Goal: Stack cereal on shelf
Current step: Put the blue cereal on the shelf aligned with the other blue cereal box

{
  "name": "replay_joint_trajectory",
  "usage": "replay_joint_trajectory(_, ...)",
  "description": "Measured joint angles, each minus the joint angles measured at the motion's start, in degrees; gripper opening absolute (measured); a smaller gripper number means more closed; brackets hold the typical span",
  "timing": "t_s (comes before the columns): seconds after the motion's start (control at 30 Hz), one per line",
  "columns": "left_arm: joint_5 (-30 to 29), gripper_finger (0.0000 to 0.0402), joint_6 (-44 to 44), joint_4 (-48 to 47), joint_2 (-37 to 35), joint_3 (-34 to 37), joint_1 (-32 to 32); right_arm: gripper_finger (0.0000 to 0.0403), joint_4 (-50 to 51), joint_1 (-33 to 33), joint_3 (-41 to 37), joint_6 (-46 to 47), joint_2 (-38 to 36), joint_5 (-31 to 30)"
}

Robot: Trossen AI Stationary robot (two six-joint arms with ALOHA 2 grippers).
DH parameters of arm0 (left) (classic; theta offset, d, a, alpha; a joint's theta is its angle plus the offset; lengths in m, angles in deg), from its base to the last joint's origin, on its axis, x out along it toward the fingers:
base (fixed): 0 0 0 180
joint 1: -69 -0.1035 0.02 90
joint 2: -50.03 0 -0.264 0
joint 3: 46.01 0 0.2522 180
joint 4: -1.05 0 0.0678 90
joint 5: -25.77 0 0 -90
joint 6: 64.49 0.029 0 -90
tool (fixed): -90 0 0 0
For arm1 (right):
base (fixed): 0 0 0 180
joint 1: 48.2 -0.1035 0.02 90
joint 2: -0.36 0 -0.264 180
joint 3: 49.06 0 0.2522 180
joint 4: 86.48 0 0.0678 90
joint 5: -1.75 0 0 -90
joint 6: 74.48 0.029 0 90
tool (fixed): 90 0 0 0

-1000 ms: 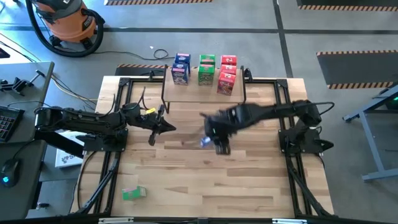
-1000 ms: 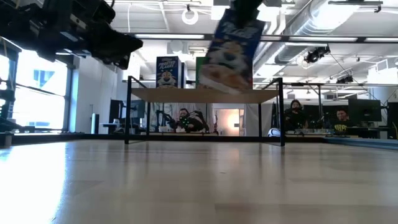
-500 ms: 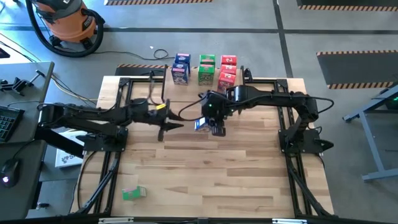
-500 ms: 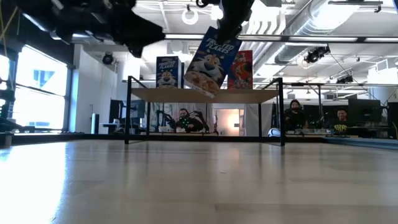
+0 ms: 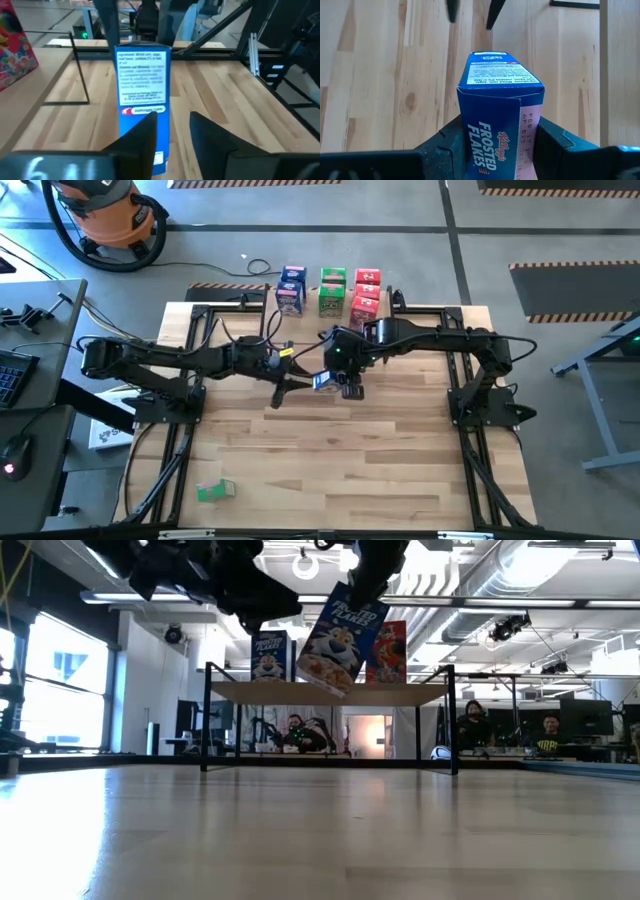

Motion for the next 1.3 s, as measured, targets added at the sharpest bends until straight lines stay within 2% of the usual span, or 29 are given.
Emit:
replay_joint_trajectory(0.4, -0.3, 0.0206, -5.5, -2.9, 0.1, -2.3, 0.2, 0.0147, -0.2, 0.0, 0.0, 0.0, 0.0, 0.1)
replay_joint_trajectory(0.57, -3.2, 0.0224, -8.0, -2.3, 1.2, -2.3, 0.2, 0.0147, -1.6, 0.0, 0.0, 0.0, 0.0, 1.0)
replay_joint_trajectory(0.77, -3.5, 0.0228, -6.1, -2.2, 2.3, -2.3, 0.2, 0.0147, -2.7, 0.0, 0.0, 0.0, 0.0, 2.1)
replay_joint_trajectory(0.9, -4.0, 0.0226, -4.8, -9.6, -3.4, -2.3, -0.6, 0.0147, -4.1, 0.3, 0.0, -1.0, 0.0, 1.8)
replay_joint_trajectory(1.0, -4.7, 0.0218, -3.9, -15.0, -9.8, -0.9, -1.5, 0.0147, -4.4, 1.2, 0.8, -2.9, 0.1, -0.6)
replay_joint_trajectory(1.13, -4.8, 0.0197, -3.9, -15.1, -18.5, 3.9, -1.9, 0.0147, -7.5, 3.5, 3.7, -7.0, 0.1, -3.3)
replay_joint_trajectory(1.3, -7.0, 0.0164, -4.3, -12.6, -26.6, 9.7, -2.2, 0.0147, -11.6, 7.4, 8.1, -12.3, 1.0, -3.5)
